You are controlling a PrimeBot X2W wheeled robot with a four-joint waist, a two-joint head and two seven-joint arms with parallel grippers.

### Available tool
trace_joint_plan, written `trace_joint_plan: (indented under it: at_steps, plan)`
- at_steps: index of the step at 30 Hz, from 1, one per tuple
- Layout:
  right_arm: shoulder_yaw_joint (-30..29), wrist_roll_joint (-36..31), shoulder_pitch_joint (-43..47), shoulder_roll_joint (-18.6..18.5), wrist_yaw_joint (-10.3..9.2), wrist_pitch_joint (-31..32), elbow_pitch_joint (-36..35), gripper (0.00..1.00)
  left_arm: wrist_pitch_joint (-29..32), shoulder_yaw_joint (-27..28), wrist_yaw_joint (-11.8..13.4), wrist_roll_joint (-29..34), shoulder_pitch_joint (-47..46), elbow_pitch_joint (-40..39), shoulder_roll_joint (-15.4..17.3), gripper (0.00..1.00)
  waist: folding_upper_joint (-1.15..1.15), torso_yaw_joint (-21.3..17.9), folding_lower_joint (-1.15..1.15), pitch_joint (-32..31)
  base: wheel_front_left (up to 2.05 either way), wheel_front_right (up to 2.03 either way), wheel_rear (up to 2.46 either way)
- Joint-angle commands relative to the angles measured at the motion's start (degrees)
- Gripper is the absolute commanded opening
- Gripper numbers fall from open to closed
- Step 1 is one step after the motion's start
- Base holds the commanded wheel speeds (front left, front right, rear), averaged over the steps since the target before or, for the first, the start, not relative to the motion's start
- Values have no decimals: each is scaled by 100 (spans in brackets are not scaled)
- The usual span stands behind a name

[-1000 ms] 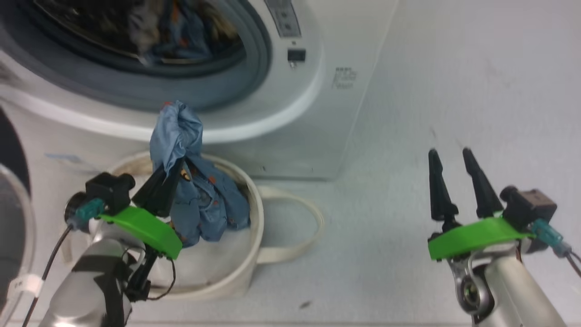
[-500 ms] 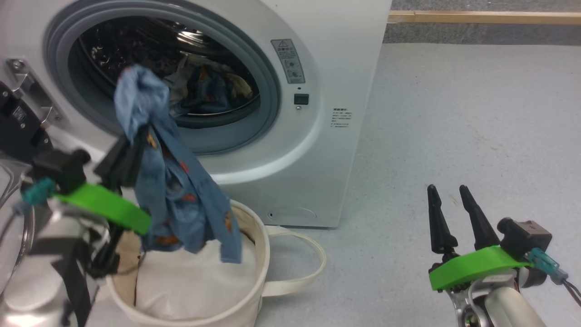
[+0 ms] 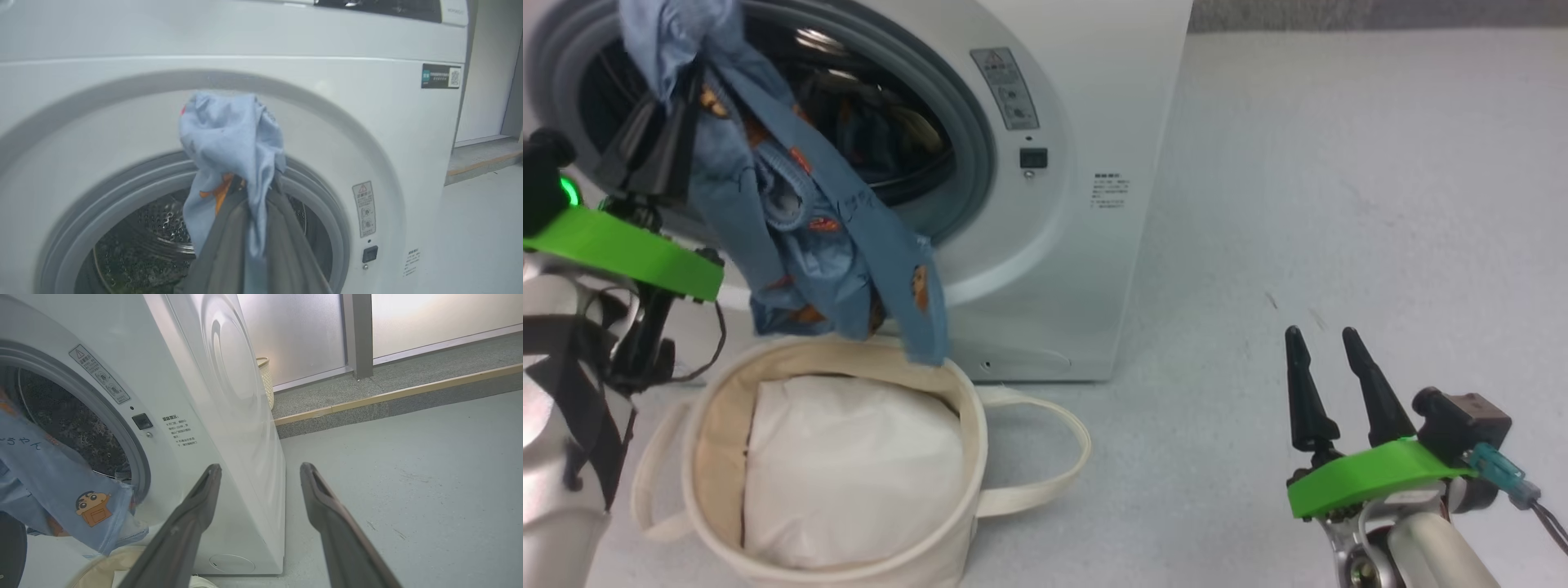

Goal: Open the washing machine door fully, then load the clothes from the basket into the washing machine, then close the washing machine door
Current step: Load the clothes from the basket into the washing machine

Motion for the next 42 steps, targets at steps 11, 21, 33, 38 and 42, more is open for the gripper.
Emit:
trace_joint_plan:
  at_steps: [11,21,33,38,42]
  plan:
    - [-37,-208,-275,-77,1,-71,-346,100,-93,890,-9,418,-112,506,-221,0,0,-315,-1,551,0,0,0]
    - [61,-267,-450,-69,1,-71,-410,100,-94,1028,-40,666,-549,1423,-387,0,0,-355,-1,906,0,0,0]
    - [-191,-489,-550,-112,1,-71,-614,100,-95,817,-43,593,-1508,2288,-167,0,0,-643,-1,1686,0,0,0]
    - [-222,-635,-415,-229,1,-71,-697,100,-95,580,-43,551,-2007,2667,-150,0,0,-714,-1,2051,0,0,0]
    - [-497,-742,-207,-358,1,-71,-806,100,-95,399,-43,539,-2458,2923,-117,0,0,-723,-1,2373,0,0,0]
